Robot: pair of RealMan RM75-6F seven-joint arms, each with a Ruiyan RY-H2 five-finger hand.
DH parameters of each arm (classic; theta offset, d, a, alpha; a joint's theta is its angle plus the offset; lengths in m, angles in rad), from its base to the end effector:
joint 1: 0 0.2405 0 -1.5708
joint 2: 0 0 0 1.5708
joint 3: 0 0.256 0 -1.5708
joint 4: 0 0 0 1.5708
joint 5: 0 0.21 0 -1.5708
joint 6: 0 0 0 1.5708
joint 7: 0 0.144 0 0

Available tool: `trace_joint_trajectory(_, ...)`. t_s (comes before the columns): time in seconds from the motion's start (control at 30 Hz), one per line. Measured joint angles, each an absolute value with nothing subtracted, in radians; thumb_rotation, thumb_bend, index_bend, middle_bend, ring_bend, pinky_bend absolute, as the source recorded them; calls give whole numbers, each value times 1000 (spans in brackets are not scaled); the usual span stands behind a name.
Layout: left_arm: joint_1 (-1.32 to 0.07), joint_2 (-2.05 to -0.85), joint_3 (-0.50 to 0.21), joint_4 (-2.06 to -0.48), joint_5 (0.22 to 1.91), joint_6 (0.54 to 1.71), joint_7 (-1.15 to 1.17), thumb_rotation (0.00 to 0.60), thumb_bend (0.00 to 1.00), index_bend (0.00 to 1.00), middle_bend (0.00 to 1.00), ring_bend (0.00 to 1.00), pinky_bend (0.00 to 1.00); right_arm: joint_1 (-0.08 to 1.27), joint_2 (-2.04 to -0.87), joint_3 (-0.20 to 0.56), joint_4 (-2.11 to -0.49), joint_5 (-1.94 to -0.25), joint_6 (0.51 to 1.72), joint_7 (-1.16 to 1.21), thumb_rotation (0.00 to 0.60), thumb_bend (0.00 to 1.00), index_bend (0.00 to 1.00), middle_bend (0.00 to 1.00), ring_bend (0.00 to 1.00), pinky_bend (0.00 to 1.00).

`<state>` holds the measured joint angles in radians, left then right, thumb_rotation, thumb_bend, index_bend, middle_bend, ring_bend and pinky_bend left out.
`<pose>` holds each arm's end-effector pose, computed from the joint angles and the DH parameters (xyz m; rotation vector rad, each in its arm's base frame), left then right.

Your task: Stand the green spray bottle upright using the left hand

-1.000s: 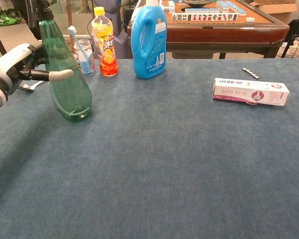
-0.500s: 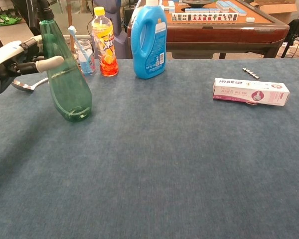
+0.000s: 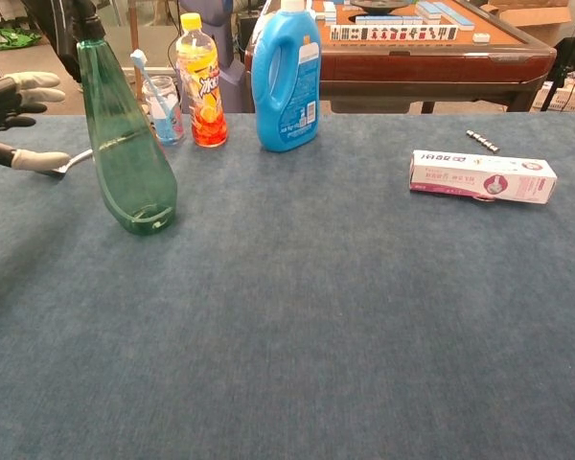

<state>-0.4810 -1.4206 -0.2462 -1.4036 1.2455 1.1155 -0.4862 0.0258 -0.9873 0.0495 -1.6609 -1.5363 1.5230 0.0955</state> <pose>-0.2452 0.3342 0.0694 -1.2221 -1.4608 -1.4005 -0.3126 -0.1624 0.1990 1.3578 -0.9038 0.9180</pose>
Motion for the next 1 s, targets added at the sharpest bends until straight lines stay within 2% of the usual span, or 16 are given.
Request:
trace_joint_trajectory(0.2, -425, -1359, -231, -1450, 1230, 1161, -432, 600, 211, 75, 65, 10, 0, 33, -991, 51, -1656, -1533, 1511, 96, 600, 284, 239, 269, 202, 254)
trace_joint_trajectory(0.5, -346, -1298, -188, -1531, 1246, 1302, -190, 600, 211, 115, 65, 15, 0, 45, -992, 50, -1650, -1527, 1486, 99, 600, 285, 239, 269, 202, 253)
trace_joint_trajectory(0.73, -257, -1239, -121, -1652, 1300, 1442, 20, 600, 211, 129, 65, 14, 0, 47, -996, 48, -1644, -1530, 1484, 102, 600, 285, 239, 269, 202, 254)
trace_joint_trajectory(1.0, -192, -1214, -54, -1732, 1391, 1531, 199, 600, 211, 129, 65, 7, 0, 48, -1005, 46, -1640, -1529, 1482, 100, 600, 284, 239, 269, 202, 254)
